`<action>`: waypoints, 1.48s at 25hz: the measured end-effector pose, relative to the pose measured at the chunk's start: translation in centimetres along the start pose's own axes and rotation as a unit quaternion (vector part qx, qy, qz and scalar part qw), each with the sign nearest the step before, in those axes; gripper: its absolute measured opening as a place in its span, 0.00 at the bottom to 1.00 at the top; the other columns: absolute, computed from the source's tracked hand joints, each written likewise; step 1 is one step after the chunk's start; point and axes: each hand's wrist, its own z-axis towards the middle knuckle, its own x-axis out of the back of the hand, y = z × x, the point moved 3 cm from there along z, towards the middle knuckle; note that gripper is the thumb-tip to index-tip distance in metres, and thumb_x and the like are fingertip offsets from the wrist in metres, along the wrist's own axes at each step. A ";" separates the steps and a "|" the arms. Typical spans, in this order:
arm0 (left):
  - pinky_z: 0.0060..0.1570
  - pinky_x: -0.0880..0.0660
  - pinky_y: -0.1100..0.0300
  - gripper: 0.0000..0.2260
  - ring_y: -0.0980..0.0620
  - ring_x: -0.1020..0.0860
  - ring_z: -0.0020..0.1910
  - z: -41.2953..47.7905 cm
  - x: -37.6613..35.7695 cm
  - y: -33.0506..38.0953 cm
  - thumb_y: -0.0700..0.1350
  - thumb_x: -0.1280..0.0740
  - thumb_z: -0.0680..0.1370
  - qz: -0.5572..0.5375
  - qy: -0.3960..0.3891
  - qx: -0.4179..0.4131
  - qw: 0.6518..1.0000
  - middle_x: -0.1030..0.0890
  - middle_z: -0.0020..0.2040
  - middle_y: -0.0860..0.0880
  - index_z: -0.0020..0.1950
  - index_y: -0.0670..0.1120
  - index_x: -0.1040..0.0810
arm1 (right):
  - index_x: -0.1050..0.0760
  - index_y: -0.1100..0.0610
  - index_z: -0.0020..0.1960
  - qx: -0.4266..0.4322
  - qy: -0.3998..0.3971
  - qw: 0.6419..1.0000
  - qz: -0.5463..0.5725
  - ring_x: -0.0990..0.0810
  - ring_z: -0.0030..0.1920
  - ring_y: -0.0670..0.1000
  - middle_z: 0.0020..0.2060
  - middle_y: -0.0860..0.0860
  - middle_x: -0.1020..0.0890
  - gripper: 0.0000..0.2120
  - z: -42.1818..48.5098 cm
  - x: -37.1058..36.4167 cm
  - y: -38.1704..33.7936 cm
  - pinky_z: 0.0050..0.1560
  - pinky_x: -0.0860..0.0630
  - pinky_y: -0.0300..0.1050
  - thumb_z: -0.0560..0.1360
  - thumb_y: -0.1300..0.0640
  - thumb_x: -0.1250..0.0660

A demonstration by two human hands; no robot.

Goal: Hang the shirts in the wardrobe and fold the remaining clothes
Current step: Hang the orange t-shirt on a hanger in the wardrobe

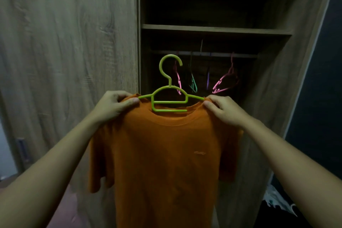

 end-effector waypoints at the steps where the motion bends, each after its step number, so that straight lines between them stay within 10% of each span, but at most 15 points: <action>1: 0.43 0.27 0.67 0.07 0.64 0.21 0.46 -0.1 0.0 0.2 0.53 0.35 0.74 0.004 -0.021 0.000 1.000 0.18 0.44 0.55 0.49 0.54 0.20 | 0.27 0.44 0.51 -0.003 0.008 1.000 0.014 0.21 0.48 0.46 0.45 0.47 0.20 0.08 0.1 -0.1 0.1 0.53 0.24 0.49 0.79 0.46 0.44; 5: 0.44 0.26 0.66 0.20 0.63 0.21 0.44 -0.5 1.6 -1.2 0.70 0.38 0.69 0.075 -0.067 0.010 0.995 0.19 0.47 0.56 0.50 0.58 0.22 | 0.25 0.50 0.57 -0.011 0.126 0.991 0.049 0.23 0.51 0.48 0.46 0.46 0.21 0.12 -0.5 -0.2 0.4 0.56 0.27 0.49 0.79 0.48 0.42; 11: 0.43 0.25 0.58 0.19 0.60 0.23 0.42 -2.6 2.3 -4.2 0.67 0.39 0.71 0.097 0.017 0.054 0.994 0.21 0.45 0.54 0.49 0.54 0.24 | 0.25 0.53 0.61 -0.049 0.153 0.986 0.044 0.23 0.56 0.52 0.52 0.50 0.20 0.16 -0.7 0.8 2.0 0.62 0.29 0.56 0.79 0.47 0.43; 19: 0.44 0.23 0.64 0.17 0.57 0.20 0.47 -1.2 2.1 0.9 0.65 0.33 0.69 0.059 -0.174 0.056 0.981 0.18 0.48 0.57 0.51 0.57 0.20 | 0.27 0.47 0.54 -0.051 0.126 0.988 0.079 0.23 0.55 0.52 0.47 0.47 0.20 0.11 0.5 -1.3 1.8 0.62 0.29 0.55 0.78 0.45 0.43; 22: 0.43 0.22 0.61 0.09 0.53 0.18 0.43 -1.3 1.6 2.5 0.52 0.33 0.73 0.000 -0.114 0.064 0.991 0.16 0.43 0.50 0.46 0.47 0.19 | 0.30 0.51 0.64 -0.098 0.147 0.984 -0.019 0.31 0.67 0.54 0.61 0.52 0.24 0.15 3.0 -2.7 1.9 0.73 0.48 0.57 0.78 0.48 0.41; 27: 0.36 0.29 0.63 0.08 0.54 0.23 0.39 0.0 -1.9 2.5 0.49 0.33 0.76 0.127 -0.021 0.168 0.977 0.22 0.38 0.49 0.38 0.50 0.23 | 0.24 0.55 0.56 -0.064 0.029 0.982 0.175 0.21 0.52 0.51 0.46 0.47 0.21 0.13 7.5 -7.1 -3.4 0.49 0.26 0.40 0.80 0.50 0.43; 30: 0.41 0.25 0.58 0.10 0.53 0.24 0.41 2.8 -4.4 1.7 0.52 0.34 0.76 0.206 0.017 0.180 0.962 0.23 0.40 0.51 0.36 0.53 0.28 | 0.25 0.53 0.49 -0.112 -0.098 0.939 0.310 0.20 0.50 0.51 0.48 0.52 0.19 0.16 10.7 -9.4 -4.3 0.56 0.25 0.47 0.80 0.45 0.46; 37: 0.33 0.28 0.63 0.04 0.57 0.24 0.34 10.2 -8.8 1.9 0.49 0.37 0.78 0.191 0.129 0.130 0.964 0.24 0.34 0.54 0.45 0.52 0.23 | 0.28 0.60 0.62 -0.149 -0.022 0.873 0.464 0.22 0.53 0.51 0.46 0.54 0.21 0.15 20.3 -7.6 -1.7 0.56 0.25 0.45 0.79 0.53 0.38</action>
